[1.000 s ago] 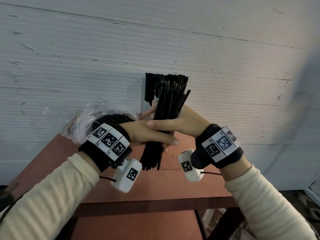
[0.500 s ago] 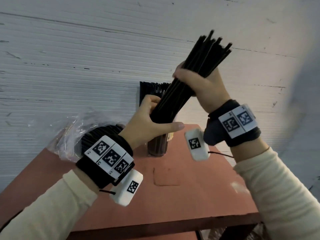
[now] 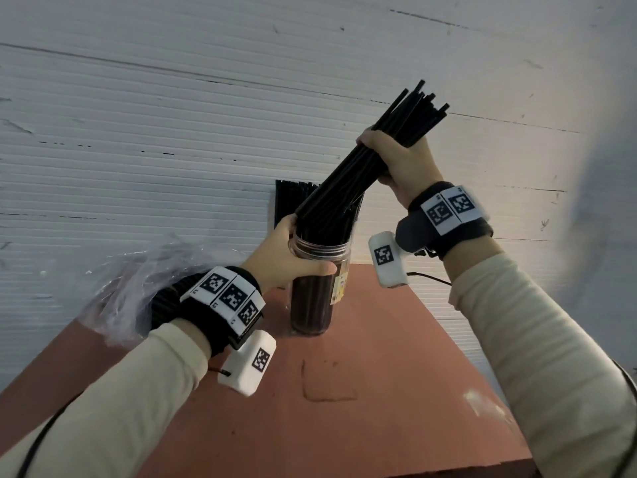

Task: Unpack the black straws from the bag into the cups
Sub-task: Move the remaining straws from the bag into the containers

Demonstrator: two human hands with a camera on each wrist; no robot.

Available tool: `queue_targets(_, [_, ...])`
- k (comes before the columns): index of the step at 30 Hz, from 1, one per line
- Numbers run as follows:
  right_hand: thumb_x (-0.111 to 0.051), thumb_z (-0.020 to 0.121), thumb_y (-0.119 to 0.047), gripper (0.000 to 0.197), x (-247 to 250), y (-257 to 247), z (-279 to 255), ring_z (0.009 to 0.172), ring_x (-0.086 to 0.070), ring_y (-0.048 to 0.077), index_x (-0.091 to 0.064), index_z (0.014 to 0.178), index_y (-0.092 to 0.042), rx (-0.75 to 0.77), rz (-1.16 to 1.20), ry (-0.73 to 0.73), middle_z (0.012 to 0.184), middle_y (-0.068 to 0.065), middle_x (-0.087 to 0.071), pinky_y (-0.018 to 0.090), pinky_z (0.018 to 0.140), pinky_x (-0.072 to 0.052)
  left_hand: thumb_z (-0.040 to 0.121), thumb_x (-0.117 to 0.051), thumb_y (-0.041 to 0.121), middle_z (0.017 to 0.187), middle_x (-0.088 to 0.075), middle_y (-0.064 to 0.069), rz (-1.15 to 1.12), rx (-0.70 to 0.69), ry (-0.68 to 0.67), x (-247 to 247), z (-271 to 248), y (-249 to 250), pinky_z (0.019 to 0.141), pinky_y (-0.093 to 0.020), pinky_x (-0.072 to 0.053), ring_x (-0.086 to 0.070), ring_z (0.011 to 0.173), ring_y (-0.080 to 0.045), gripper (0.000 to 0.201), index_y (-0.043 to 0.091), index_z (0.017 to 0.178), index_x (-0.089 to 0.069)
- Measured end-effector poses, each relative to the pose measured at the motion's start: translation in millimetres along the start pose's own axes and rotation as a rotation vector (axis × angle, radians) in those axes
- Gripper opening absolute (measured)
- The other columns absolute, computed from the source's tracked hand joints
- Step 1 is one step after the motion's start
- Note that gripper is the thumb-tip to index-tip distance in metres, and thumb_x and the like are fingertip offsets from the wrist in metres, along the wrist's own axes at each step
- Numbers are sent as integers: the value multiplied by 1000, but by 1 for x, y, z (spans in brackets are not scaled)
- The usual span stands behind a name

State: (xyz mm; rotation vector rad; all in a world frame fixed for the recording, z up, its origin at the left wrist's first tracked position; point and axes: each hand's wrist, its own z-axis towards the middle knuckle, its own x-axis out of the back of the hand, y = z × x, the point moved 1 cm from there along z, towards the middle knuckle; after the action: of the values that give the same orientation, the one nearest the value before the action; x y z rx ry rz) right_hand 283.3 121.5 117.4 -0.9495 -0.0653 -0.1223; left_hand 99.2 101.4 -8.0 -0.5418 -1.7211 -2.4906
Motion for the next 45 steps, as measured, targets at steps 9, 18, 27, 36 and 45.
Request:
queue_targets(9, [-64, 77, -17, 8, 20, 8, -5, 67, -59, 11, -61, 82, -11, 5, 132, -13, 75, -1, -59, 20, 52, -46, 66, -87, 18, 120, -59, 14, 7, -7, 15, 1, 1, -5, 97, -24, -45, -57, 110, 0, 87, 19, 139, -40])
queue_targets(18, [-68, 71, -29, 14, 6, -3, -4, 78, -58, 24, -66, 79, -18, 52, -54, -156, 78, 0, -61, 33, 63, -39, 66, -88, 22, 117, -60, 17, 24, -2, 12, 0, 1, -7, 102, -33, -46, -59, 110, -4, 87, 22, 137, -39])
queue_targets(27, [-67, 71, -24, 10, 0, -24, -7, 68, -52, 23, -64, 74, -15, 150, 77, -127, 70, 0, -56, 34, 60, -35, 60, -87, 37, 120, -60, 16, 54, 23, -4, 2, 1, -7, 101, -36, -47, -59, 112, -6, 94, 26, 139, -38])
queue_targets(36, [-68, 75, -24, 10, 8, 5, 1, 77, -58, 24, -66, 80, -15, 6, -111, -125, 82, 6, -61, 37, 66, -42, 66, -88, 21, 119, -59, 14, 35, 6, 12, 0, 1, -7, 101, -31, -45, -57, 110, -2, 89, 19, 140, -38])
queue_targets(45, [-69, 88, -20, 11, -21, 2, -14, 66, -61, 2, -63, 80, -14, -58, -426, -469, 76, -2, -63, 15, 60, -46, 66, -87, 23, 122, -57, 12, 37, 5, 17, 1, 1, -7, 98, -25, -43, -56, 111, -5, 93, 21, 143, -36])
